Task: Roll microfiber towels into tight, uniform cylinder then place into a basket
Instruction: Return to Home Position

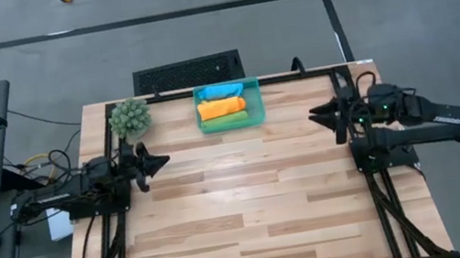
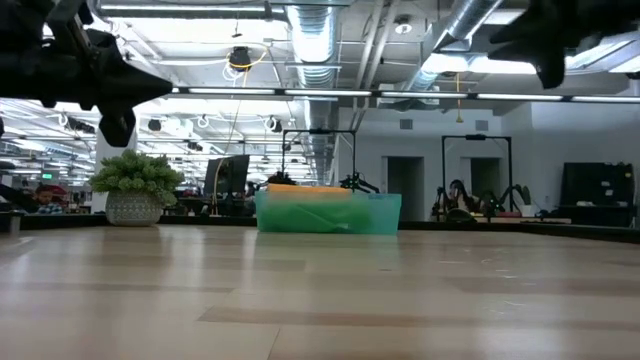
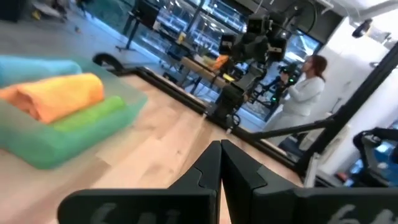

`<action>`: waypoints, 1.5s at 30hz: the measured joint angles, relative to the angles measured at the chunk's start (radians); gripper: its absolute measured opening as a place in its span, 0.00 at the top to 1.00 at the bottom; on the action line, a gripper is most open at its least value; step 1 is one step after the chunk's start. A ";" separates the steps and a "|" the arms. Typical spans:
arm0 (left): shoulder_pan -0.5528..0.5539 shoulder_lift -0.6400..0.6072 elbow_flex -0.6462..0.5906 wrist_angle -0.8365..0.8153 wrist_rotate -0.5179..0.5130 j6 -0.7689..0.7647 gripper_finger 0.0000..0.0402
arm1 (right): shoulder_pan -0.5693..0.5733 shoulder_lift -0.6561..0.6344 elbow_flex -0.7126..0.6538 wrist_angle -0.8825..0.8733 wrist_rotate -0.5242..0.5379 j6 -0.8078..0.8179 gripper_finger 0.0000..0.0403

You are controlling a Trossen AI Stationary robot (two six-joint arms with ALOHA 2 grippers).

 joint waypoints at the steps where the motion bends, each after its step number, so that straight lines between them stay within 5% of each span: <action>1: 0.000 0.000 0.000 0.004 -0.011 0.019 1.00 | 0.008 -0.029 -0.021 0.001 0.011 0.010 0.62; 12: 0.000 0.000 0.000 0.033 -0.277 0.268 1.00 | 0.033 -0.313 -0.189 -0.004 0.041 0.047 0.62; 21: 0.000 0.002 -0.001 0.029 -0.251 0.314 1.00 | 0.011 -0.388 -0.282 0.007 0.134 0.048 0.63; 36: 0.001 0.002 -0.001 0.020 -0.167 0.361 1.00 | -0.002 -0.402 -0.480 0.170 0.135 0.107 0.66; 45: 0.001 0.002 -0.001 0.019 -0.170 0.351 1.00 | 0.002 -0.401 -0.488 0.182 0.133 0.093 0.67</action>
